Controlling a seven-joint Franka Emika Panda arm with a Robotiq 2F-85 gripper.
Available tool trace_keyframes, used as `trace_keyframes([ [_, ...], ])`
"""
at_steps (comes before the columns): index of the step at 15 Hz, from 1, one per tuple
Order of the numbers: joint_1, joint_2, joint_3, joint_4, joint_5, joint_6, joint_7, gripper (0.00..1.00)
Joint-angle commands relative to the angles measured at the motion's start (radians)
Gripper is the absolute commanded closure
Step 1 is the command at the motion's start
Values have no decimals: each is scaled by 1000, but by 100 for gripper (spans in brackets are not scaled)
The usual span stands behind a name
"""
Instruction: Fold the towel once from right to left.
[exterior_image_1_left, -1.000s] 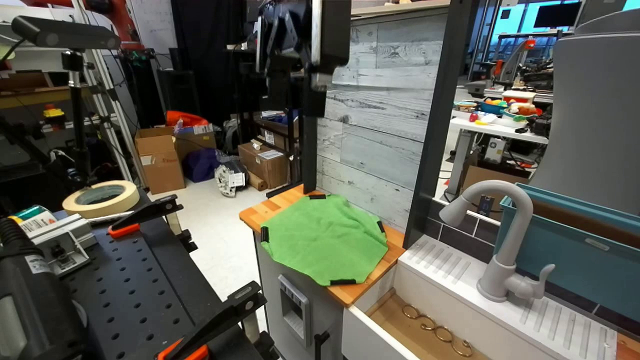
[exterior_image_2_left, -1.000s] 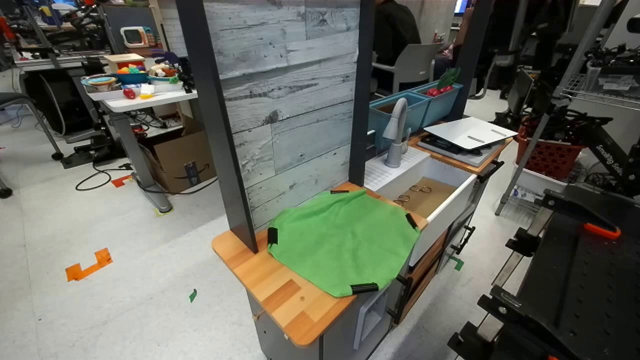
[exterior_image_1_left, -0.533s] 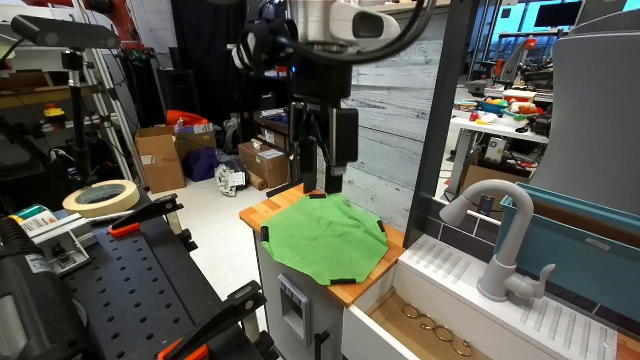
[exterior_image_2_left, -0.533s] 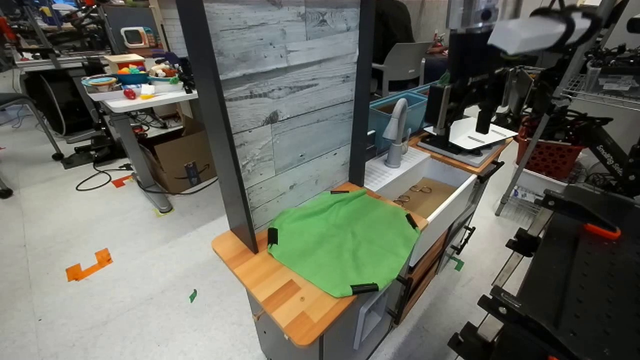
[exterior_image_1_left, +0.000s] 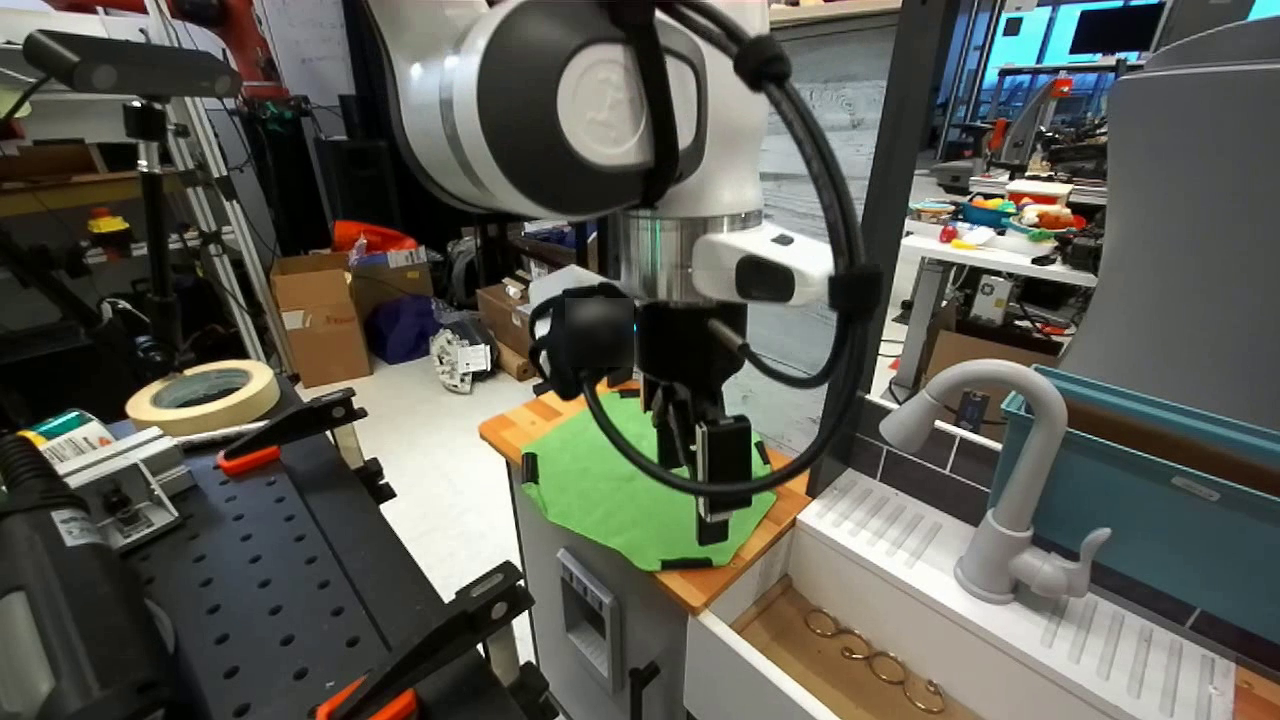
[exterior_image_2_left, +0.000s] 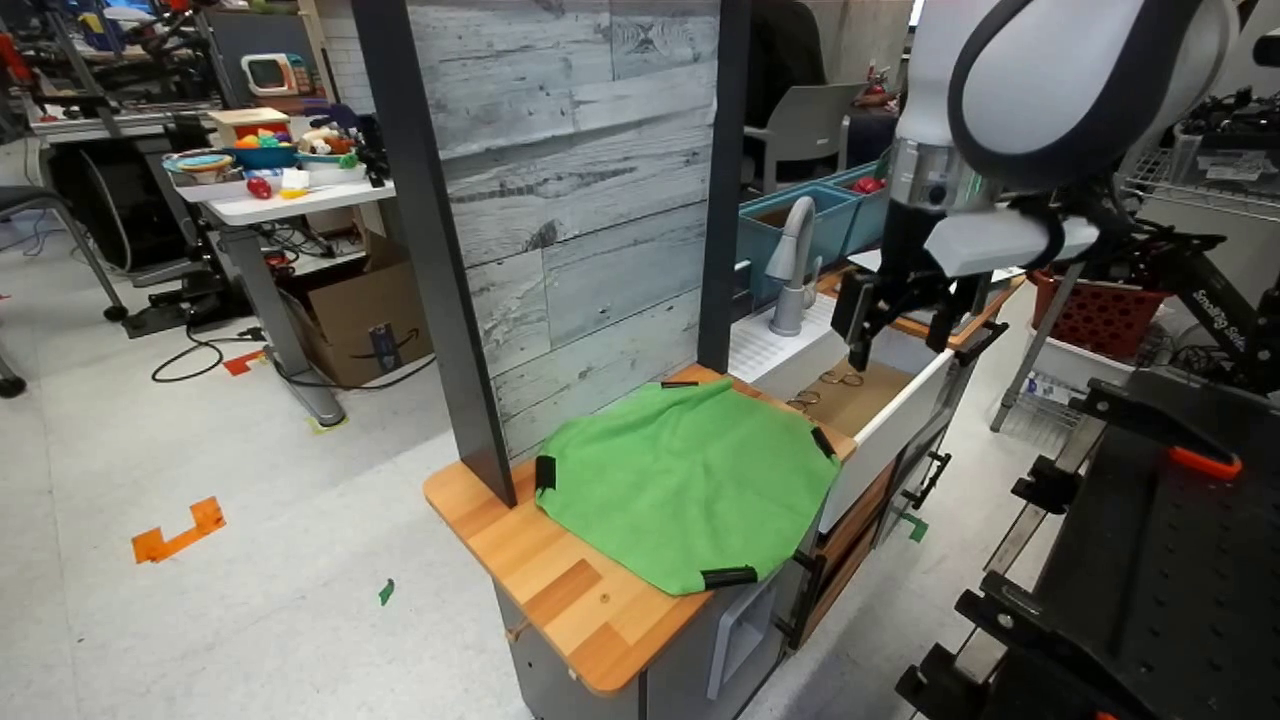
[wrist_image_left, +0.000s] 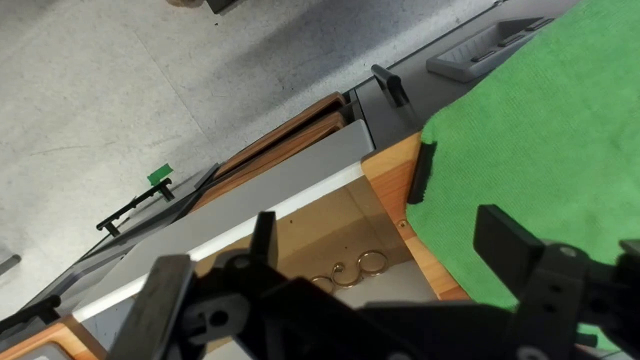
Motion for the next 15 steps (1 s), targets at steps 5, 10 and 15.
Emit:
trace_keyframes([
  [5, -30, 172, 71, 118, 200, 16, -34, 0],
  [10, -29, 243, 83, 183, 250, 2, -31, 0],
  [15, -30, 306, 78, 250, 263, -13, -26, 0],
])
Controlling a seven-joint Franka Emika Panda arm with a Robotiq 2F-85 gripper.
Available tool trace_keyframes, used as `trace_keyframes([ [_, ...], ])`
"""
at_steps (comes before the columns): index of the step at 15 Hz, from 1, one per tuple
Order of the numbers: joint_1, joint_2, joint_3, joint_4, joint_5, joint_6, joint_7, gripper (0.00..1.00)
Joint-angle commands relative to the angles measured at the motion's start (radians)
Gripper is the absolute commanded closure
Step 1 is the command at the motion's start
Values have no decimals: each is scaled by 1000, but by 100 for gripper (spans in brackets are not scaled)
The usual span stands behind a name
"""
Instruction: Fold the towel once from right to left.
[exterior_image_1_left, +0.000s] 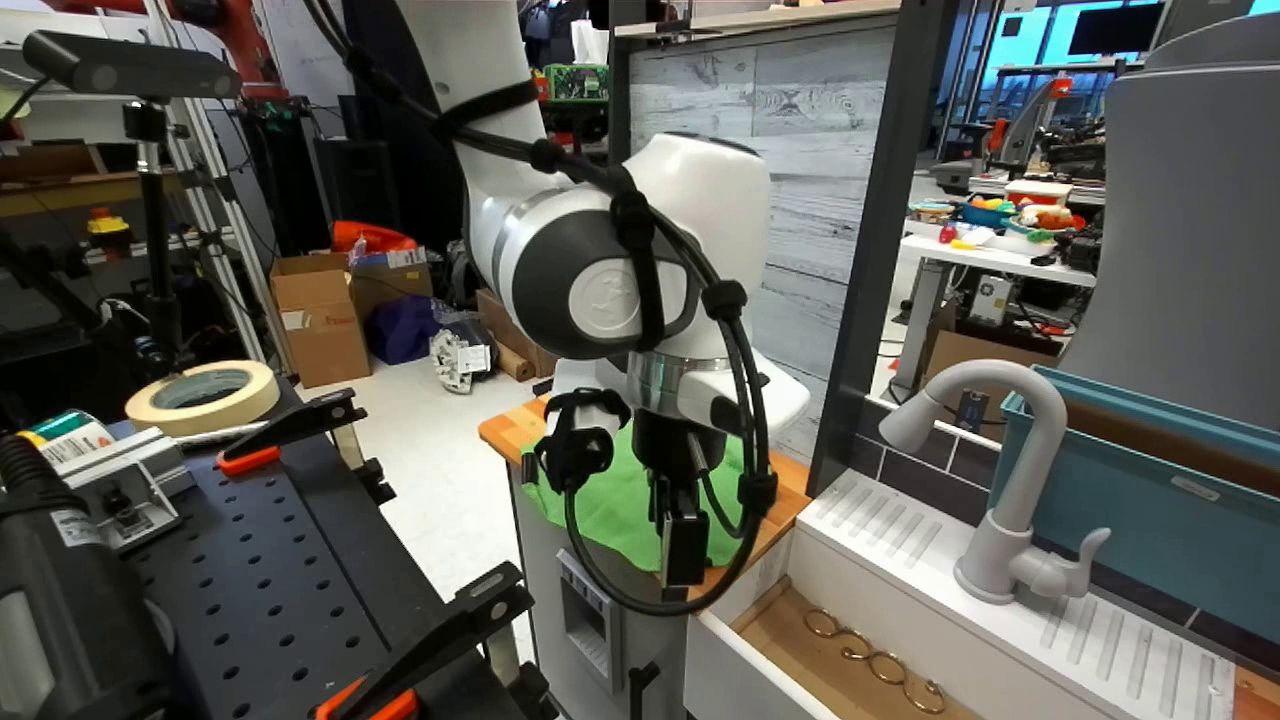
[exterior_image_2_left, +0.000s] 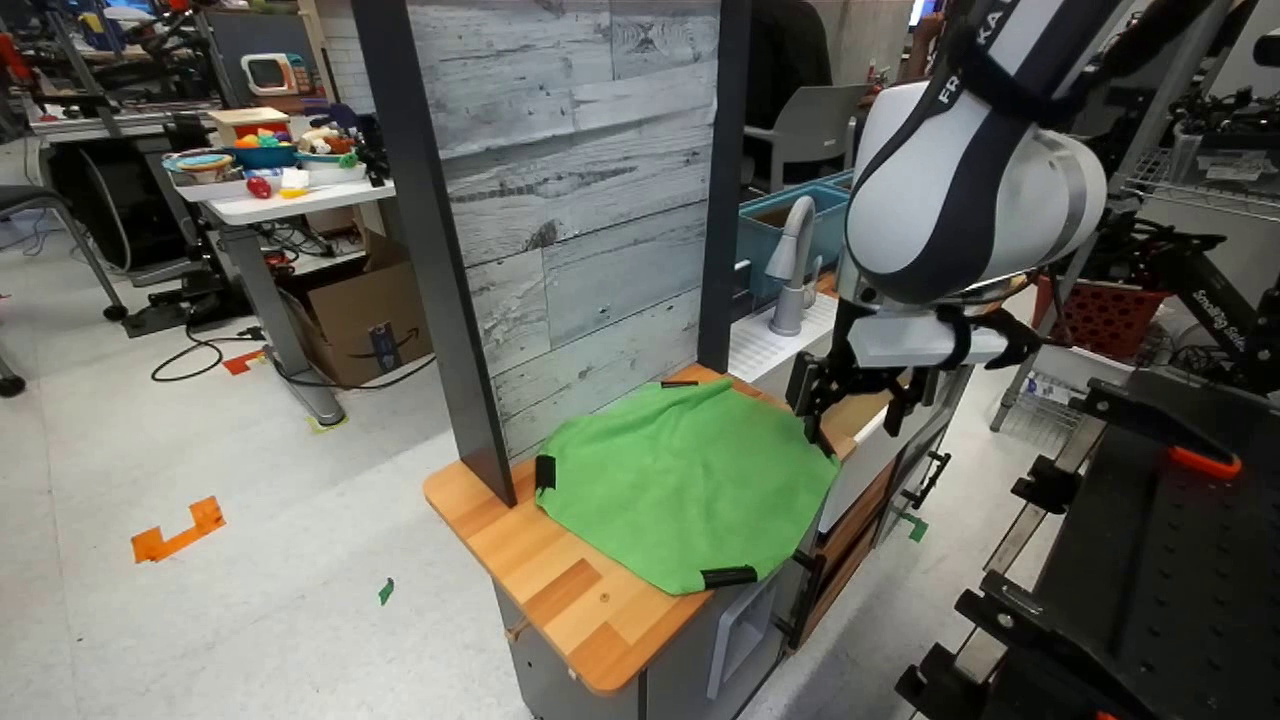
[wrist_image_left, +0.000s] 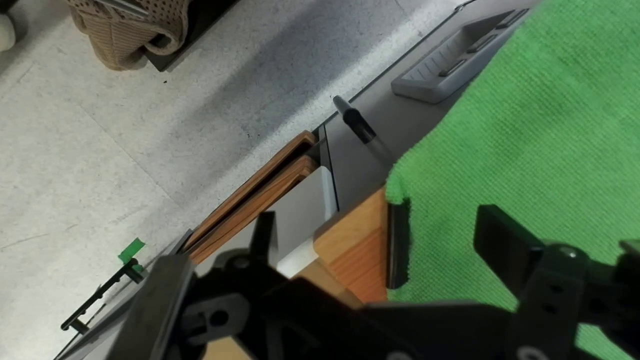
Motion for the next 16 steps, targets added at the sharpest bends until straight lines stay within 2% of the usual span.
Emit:
trace_keyframes([
  [1, -15, 54, 7, 75, 34, -31, -21, 0],
  [2, -15, 64, 5, 88, 34, -36, -19, 0],
  [3, -17, 73, 6, 101, 35, -40, -19, 17],
  [4, -18, 81, 7, 113, 36, -43, -18, 26],
  [7, -16, 98, 4, 142, 36, -56, -15, 51],
  [13, -27, 101, 12, 176, 56, -96, -17, 95],
  [14, -29, 98, 13, 176, 60, -101, -16, 100],
  [16, -32, 77, 10, 168, 71, -126, -9, 100],
])
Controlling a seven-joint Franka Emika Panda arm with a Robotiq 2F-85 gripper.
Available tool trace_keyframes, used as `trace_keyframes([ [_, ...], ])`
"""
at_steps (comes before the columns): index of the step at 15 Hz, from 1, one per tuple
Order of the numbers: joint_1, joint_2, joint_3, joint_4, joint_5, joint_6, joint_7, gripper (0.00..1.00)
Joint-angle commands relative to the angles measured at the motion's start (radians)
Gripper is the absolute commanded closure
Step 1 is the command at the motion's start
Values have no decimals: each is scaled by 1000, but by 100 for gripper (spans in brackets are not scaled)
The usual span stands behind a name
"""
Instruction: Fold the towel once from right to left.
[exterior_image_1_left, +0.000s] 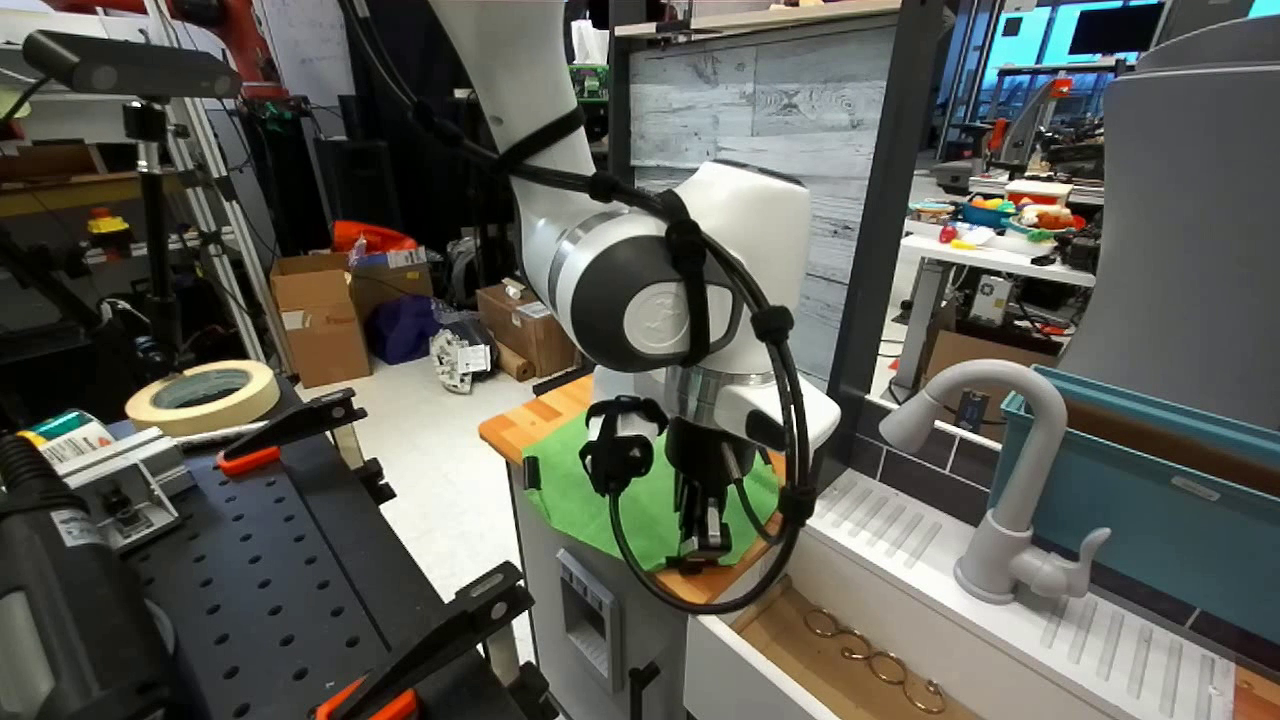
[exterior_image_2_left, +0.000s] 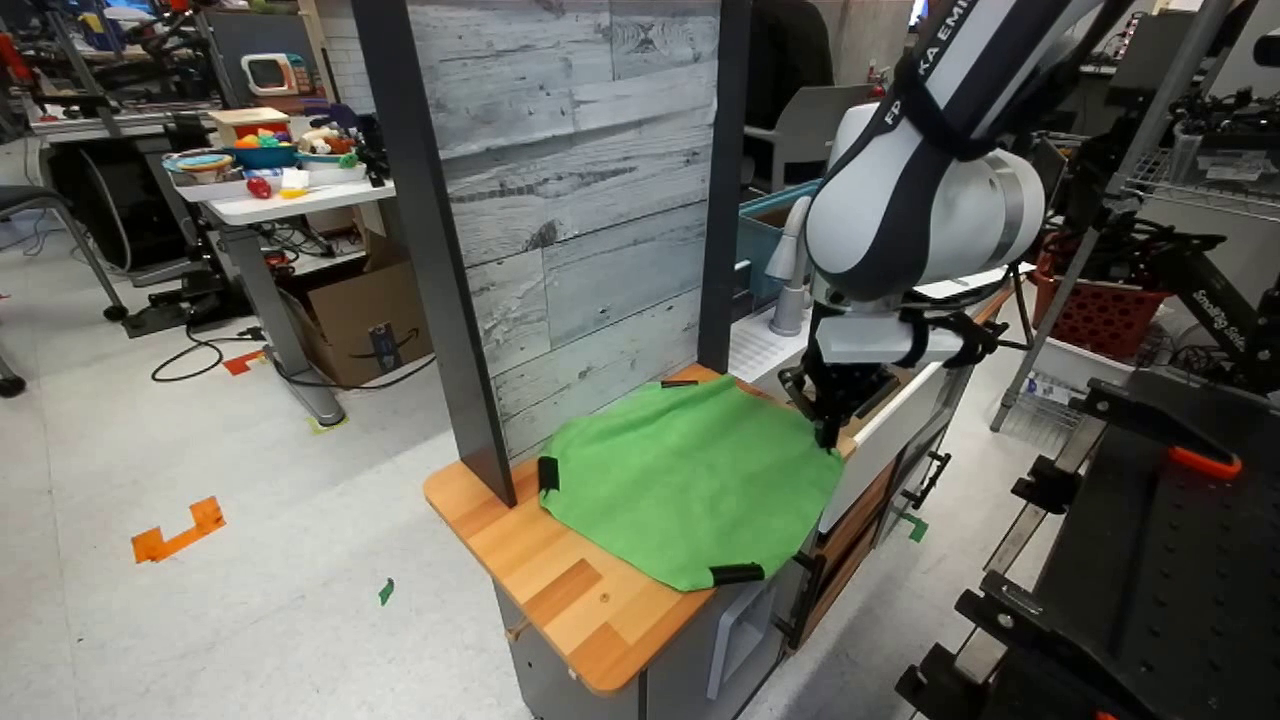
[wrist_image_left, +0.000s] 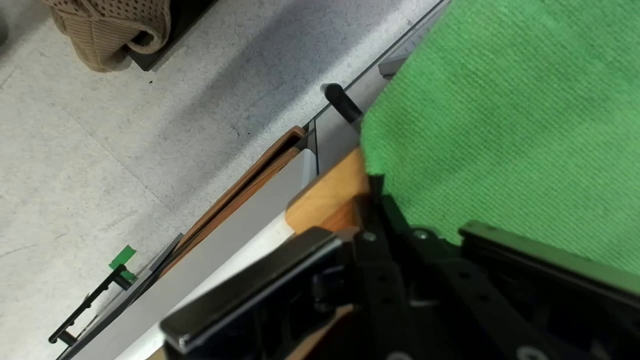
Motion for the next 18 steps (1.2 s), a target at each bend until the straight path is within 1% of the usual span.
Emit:
trace_keyframes([
  [1, -21, -31, 9, 3, 42, -49, -9, 100],
  [3, -15, -68, 1, -24, 51, -49, 0, 99],
  [8, 55, -167, -53, -99, 22, -37, 43, 99],
  [10, 84, -191, -63, -104, 13, -36, 55, 99],
  [14, 142, -194, -58, -65, -4, -63, 68, 99],
  [18, 194, -145, -48, 4, -19, -106, 74, 99],
])
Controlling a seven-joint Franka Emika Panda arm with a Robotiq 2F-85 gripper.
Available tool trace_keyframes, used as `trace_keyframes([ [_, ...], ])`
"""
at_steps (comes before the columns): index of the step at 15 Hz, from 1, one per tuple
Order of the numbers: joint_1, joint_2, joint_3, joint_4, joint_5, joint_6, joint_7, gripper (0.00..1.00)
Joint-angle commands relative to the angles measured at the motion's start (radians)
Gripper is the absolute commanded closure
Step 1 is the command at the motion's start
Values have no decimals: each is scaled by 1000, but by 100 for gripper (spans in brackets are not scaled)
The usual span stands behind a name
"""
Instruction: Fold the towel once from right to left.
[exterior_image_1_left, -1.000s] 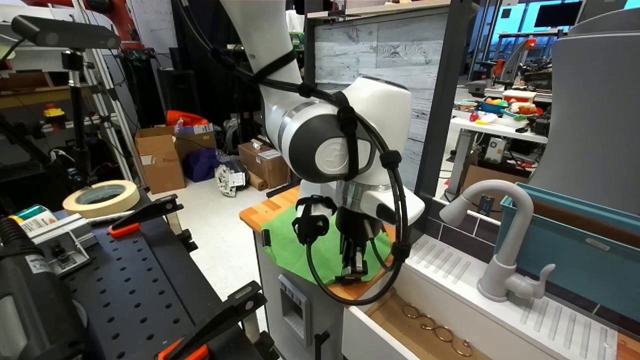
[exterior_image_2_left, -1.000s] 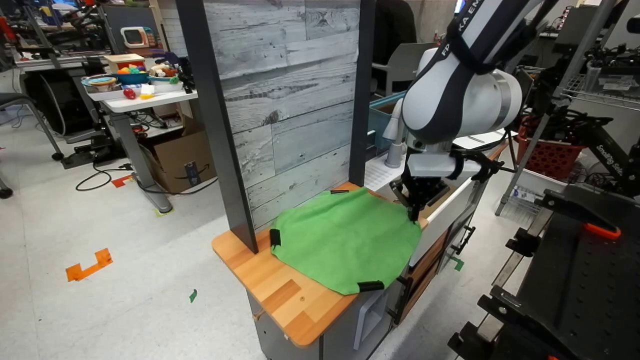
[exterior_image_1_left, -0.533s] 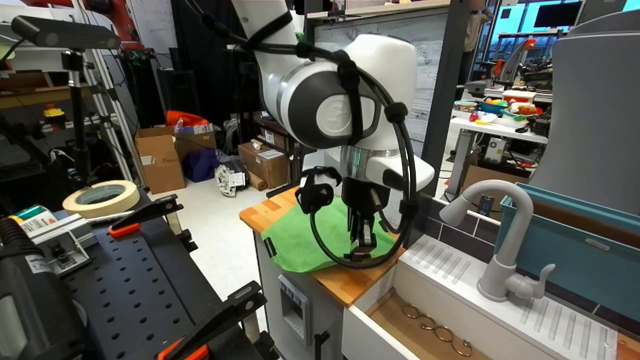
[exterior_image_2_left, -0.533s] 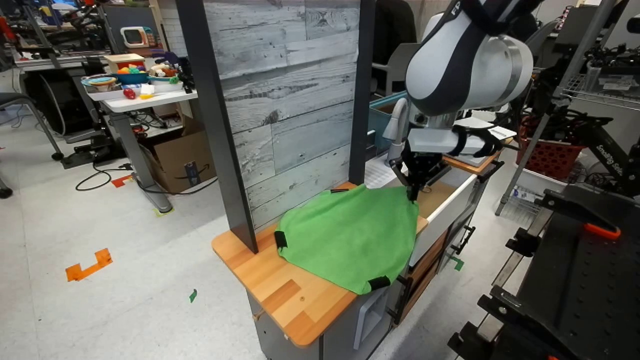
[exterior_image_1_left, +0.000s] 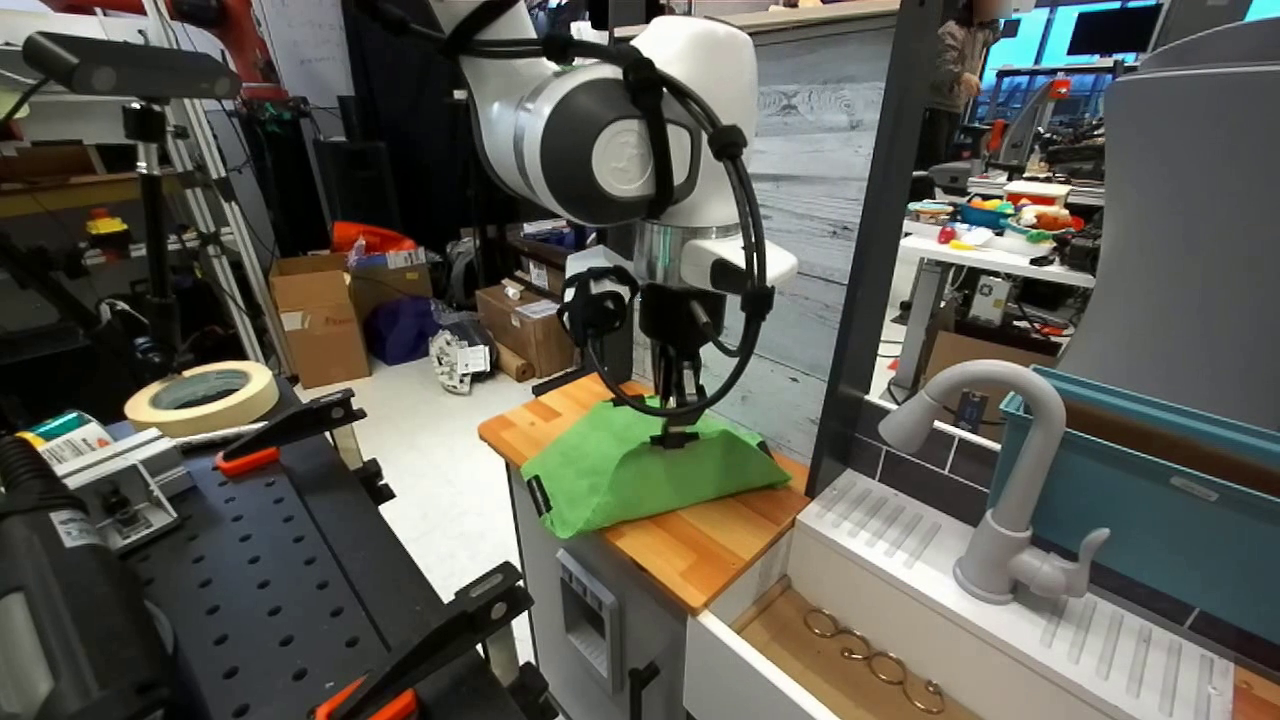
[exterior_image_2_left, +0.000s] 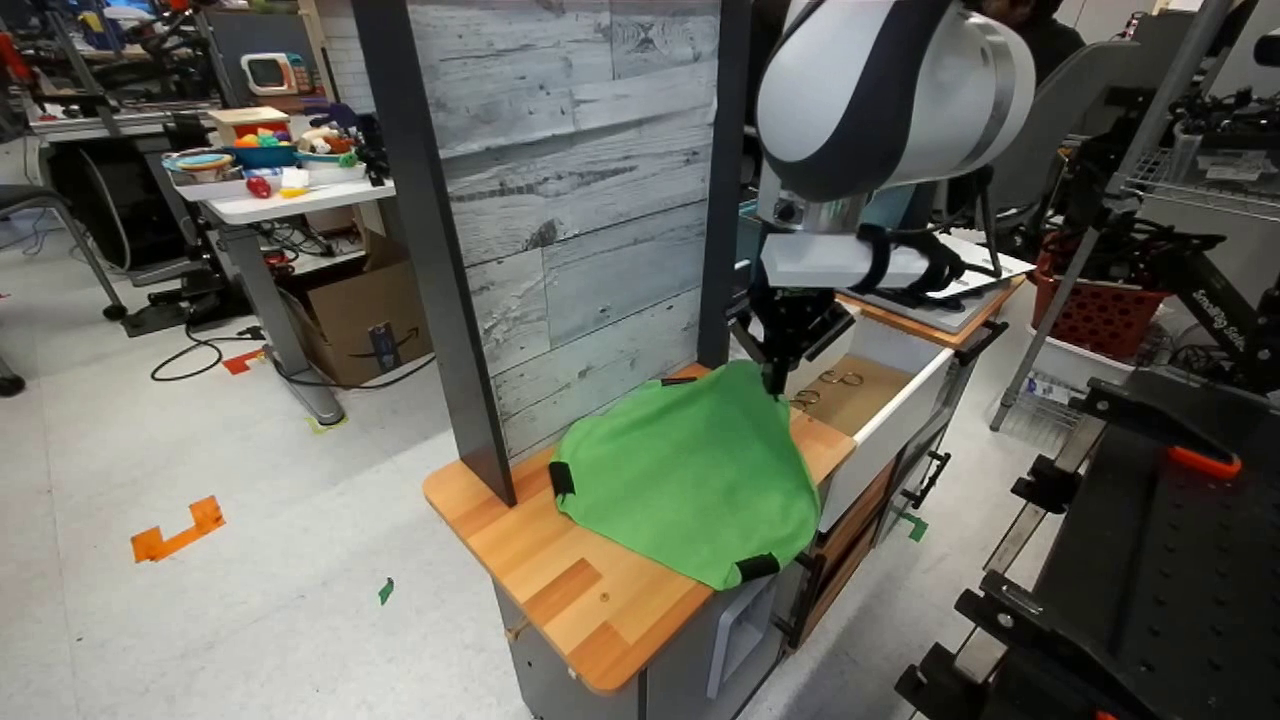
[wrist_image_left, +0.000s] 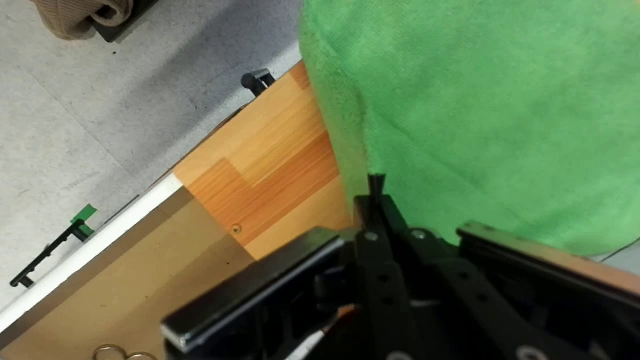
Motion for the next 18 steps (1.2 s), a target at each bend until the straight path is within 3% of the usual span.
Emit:
trace_keyframes([
  [1, 41, 47, -3, 77, -38, -65, 31, 99],
  [12, 64, 263, -11, 339, -70, -224, 68, 99],
  [13, 68, 273, -16, 350, -77, -232, 70, 71],
  [15, 72, 287, -21, 367, -89, -230, 74, 65],
  [18, 76, 271, -22, 346, -105, -201, 70, 43],
])
